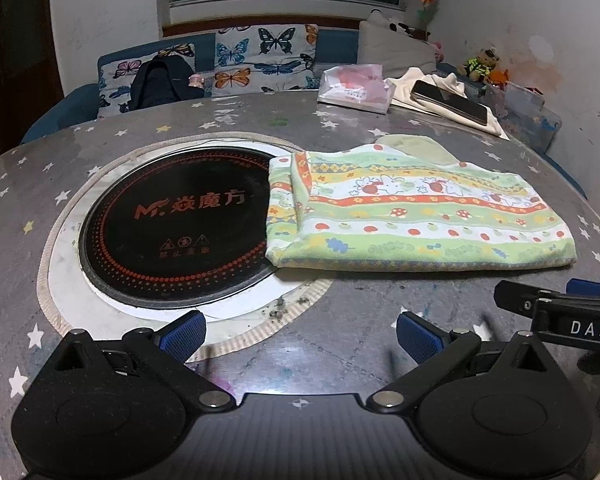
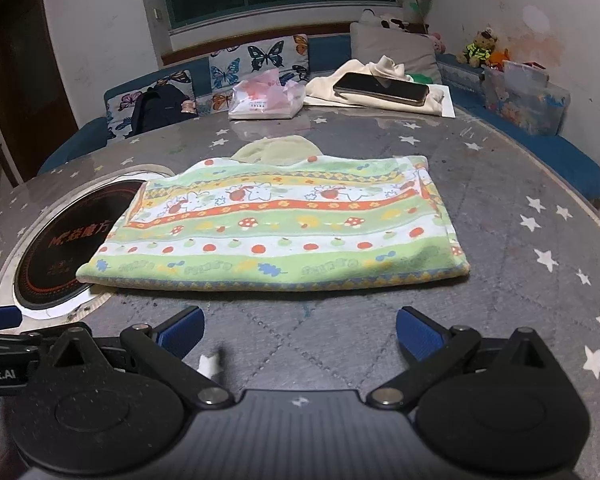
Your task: Fold clothes
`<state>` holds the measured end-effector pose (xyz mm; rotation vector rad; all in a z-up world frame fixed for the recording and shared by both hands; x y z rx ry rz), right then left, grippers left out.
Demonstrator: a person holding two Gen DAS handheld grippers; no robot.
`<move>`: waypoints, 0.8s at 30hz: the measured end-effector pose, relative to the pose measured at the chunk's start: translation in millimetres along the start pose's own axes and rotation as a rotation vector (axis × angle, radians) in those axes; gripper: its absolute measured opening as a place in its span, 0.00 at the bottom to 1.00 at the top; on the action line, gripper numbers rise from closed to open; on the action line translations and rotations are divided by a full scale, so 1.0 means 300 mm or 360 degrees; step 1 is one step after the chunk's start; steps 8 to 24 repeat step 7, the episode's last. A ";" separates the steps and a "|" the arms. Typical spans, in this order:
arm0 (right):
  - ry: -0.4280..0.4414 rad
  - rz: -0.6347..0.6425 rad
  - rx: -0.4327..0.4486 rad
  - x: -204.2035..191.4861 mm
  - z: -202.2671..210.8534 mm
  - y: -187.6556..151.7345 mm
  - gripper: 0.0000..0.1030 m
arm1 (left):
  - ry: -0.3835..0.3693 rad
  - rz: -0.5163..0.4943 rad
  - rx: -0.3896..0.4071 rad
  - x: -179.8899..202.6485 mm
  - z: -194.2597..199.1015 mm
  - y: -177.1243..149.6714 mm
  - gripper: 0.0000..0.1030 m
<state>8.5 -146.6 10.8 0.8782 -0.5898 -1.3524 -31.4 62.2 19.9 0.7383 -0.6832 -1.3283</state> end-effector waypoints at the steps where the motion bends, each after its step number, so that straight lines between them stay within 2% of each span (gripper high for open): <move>1: 0.0000 -0.0001 -0.0004 0.002 -0.004 -0.001 1.00 | 0.0005 0.0004 0.0000 -0.002 -0.003 0.000 1.00; 24: -0.0008 -0.0007 -0.0015 0.005 -0.020 -0.007 1.00 | 0.0029 0.0011 0.0009 -0.008 -0.015 0.000 1.00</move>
Point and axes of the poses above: each gripper's, at about its wrist camera, not at the fingertips, and z roughly against the way its jaws point, x to its right, y to its top, the point moved 2 cm from there along -z, roughly the way its jaws point, and after that the axes turned 9 degrees about x, right-handed, at the moved point
